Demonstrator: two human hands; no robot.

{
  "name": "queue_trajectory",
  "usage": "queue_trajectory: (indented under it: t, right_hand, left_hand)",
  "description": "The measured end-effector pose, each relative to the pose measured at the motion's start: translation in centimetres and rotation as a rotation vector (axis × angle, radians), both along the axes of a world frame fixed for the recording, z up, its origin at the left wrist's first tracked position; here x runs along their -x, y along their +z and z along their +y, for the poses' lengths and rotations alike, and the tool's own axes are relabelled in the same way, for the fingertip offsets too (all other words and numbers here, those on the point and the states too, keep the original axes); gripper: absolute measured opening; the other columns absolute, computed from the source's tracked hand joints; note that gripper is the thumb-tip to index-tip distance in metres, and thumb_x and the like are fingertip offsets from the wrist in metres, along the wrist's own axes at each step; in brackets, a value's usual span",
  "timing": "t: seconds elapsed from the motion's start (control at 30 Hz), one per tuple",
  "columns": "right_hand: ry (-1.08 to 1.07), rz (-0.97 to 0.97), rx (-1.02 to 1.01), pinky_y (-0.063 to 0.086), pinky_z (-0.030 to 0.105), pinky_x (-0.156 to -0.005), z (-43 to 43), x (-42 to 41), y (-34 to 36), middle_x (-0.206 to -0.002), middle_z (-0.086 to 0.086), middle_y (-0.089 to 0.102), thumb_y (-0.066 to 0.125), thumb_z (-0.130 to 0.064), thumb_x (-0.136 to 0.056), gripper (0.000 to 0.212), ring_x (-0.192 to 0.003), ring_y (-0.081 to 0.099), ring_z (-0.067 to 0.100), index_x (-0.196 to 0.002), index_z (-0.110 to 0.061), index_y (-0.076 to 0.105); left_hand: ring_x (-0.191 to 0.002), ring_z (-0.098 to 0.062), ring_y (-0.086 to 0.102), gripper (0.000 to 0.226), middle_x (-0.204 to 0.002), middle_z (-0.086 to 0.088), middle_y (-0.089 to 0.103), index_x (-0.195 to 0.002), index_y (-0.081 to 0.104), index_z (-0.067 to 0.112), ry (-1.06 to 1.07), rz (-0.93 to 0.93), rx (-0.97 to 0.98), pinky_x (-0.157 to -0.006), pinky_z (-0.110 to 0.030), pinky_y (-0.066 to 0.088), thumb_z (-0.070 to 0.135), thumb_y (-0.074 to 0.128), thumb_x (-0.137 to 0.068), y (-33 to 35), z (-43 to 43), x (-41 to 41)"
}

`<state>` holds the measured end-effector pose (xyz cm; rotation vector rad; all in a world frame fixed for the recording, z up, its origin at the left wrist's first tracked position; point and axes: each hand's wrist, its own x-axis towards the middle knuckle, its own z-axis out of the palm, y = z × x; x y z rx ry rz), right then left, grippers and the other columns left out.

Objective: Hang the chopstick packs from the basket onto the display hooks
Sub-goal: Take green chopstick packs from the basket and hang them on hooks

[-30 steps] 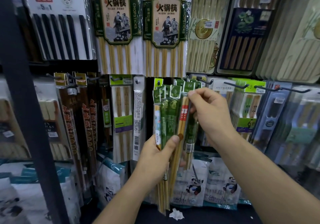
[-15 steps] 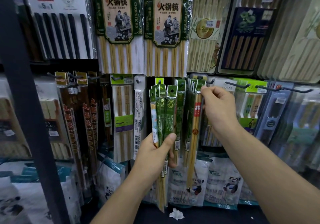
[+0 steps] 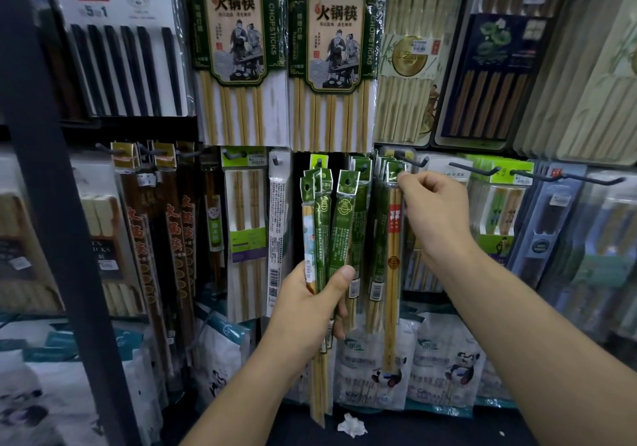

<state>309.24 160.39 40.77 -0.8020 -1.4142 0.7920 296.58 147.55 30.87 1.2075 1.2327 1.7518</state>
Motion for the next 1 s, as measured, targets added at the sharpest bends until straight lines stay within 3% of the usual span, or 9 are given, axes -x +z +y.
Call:
queue_trajectory:
  t: [0.2, 0.33, 0.43, 0.57, 0.67, 0.87, 1.0]
  right_hand:
    - [-0.090, -0.099, -0.030, 0.045, 0.022, -0.066, 0.2, -0.3, -1.2, -0.058, -0.007, 0.055, 0.065, -0.033, -0.096, 0.032, -0.055, 0.051, 0.002, -0.074, -0.010, 0.068]
    - [-0.136, -0.075, -0.059, 0.043, 0.015, -0.057, -0.3, -0.5, -1.6, -0.065, -0.008, 0.058, 0.070, -0.032, -0.093, 0.020, -0.055, 0.051, -0.004, -0.081, -0.017, 0.065]
    - [-0.093, -0.077, -0.110, 0.042, 0.011, -0.053, -1.8, -0.5, -1.9, -0.064, -0.009, 0.057, 0.069, -0.030, -0.094, 0.021, -0.056, 0.050, -0.003, -0.080, -0.016, 0.064]
    - [0.174, -0.122, -0.108, 0.050, 0.020, -0.062, -4.2, 0.2, -2.2, -0.071, 0.000, 0.065, 0.067, -0.034, -0.097, 0.022, -0.064, 0.056, 0.004, -0.080, -0.019, 0.071]
    - [0.255, -0.113, -0.081, 0.050, 0.019, -0.059, -5.0, 0.7, -2.1, -0.066, -0.002, 0.061, 0.066, -0.030, -0.098, 0.023, -0.061, 0.056, 0.007, -0.080, -0.016, 0.072]
    - [0.308, -0.055, -0.042, 0.043, 0.015, -0.053, -5.2, 1.0, -2.3, -0.065, -0.005, 0.058, 0.063, -0.027, -0.100, 0.021, -0.059, 0.054, 0.005, -0.081, -0.017, 0.069]
    - [0.260, 0.013, 0.029, 0.039, 0.018, -0.052, -4.8, 1.1, -1.7, -0.066, -0.005, 0.054, 0.060, -0.025, -0.101, 0.029, -0.058, 0.052, 0.007, -0.072, -0.024, 0.066]
  left_hand:
    - [-0.047, -0.012, 0.056, 0.015, -0.063, -0.005, 0.061, -0.105, 0.058, 0.029, -0.025, 0.003, -0.010, -0.046, -0.025, 0.050, 0.033, 0.069, -0.095, 0.0, -0.2, -0.1]
    - [-0.057, -0.013, 0.059, 0.032, -0.063, 0.001, 0.061, -0.115, 0.055, 0.042, -0.036, 0.001, -0.030, -0.047, -0.029, 0.053, 0.048, 0.070, -0.086, -0.2, -0.1, 0.0]
    - [-0.060, -0.014, 0.060, 0.043, -0.064, 0.003, 0.060, -0.122, 0.053, 0.033, -0.049, -0.010, -0.034, -0.044, -0.030, 0.051, 0.052, 0.068, -0.086, -0.2, 0.1, 0.0]
    - [-0.060, -0.016, 0.061, 0.009, -0.071, 0.006, 0.063, -0.099, 0.063, 0.040, -0.064, 0.003, -0.075, -0.043, -0.030, 0.050, 0.035, 0.069, -0.095, -0.2, 0.2, -0.3]
    - [-0.060, -0.017, 0.060, 0.016, -0.071, 0.005, 0.063, -0.097, 0.065, 0.039, -0.066, 0.013, -0.066, -0.045, -0.030, 0.051, 0.025, 0.071, -0.096, -0.1, 0.0, -0.5]
    - [-0.060, -0.018, 0.062, 0.021, -0.076, 0.004, 0.069, -0.096, 0.067, 0.042, -0.074, 0.020, -0.055, -0.047, -0.031, 0.052, 0.025, 0.078, -0.091, 0.2, -0.2, -0.4]
    - [-0.069, -0.027, 0.073, 0.004, -0.084, 0.000, 0.075, -0.095, 0.070, 0.037, -0.060, -0.089, -0.041, -0.054, -0.038, 0.061, 0.041, 0.071, -0.093, 0.3, -0.1, -0.6]
